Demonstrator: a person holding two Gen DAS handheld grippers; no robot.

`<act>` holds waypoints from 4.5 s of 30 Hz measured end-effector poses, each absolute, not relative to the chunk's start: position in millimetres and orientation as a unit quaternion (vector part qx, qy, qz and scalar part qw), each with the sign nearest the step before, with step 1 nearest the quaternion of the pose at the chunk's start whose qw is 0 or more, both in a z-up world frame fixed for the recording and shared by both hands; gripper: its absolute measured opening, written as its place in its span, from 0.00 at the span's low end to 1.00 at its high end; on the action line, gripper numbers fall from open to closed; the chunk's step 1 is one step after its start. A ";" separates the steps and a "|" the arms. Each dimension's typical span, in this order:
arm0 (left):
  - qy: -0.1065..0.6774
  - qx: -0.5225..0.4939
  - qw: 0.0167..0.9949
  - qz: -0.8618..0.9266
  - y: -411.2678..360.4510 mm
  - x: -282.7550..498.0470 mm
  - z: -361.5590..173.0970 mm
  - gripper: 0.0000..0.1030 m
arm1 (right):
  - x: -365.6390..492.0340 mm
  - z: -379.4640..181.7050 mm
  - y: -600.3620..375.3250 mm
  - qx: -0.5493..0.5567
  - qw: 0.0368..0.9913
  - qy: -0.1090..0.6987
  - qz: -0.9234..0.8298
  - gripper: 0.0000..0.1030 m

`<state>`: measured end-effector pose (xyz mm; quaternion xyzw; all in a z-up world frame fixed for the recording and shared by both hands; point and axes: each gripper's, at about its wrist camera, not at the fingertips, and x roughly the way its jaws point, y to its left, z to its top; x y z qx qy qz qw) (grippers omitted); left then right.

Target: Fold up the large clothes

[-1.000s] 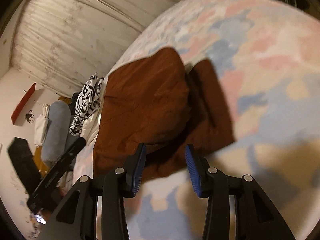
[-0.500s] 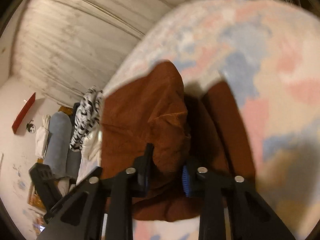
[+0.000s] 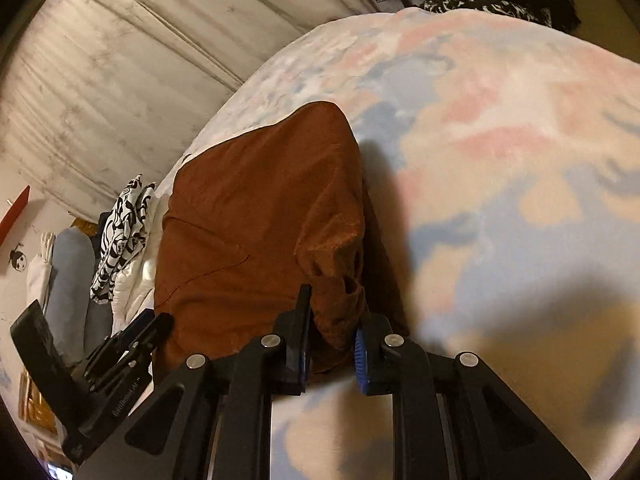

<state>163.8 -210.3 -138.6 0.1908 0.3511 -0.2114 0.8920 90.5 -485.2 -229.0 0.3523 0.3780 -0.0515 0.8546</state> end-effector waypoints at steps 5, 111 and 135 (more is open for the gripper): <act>0.356 0.178 0.892 -0.213 -207.1 163.2 -132.8 0.30 | 101.0 -221.4 -488.2 0.321 0.855 0.404 -0.049 0.38; 0.458 -0.029 0.854 -0.244 -141.1 118.4 -71.3 0.79 | 9.9 -110.0 -440.7 0.181 0.903 0.389 -0.023 0.86; 0.535 -0.113 0.808 -0.219 -134.6 194.8 -130.9 0.79 | 115.8 -148.2 -537.0 0.215 0.859 0.465 -0.004 0.86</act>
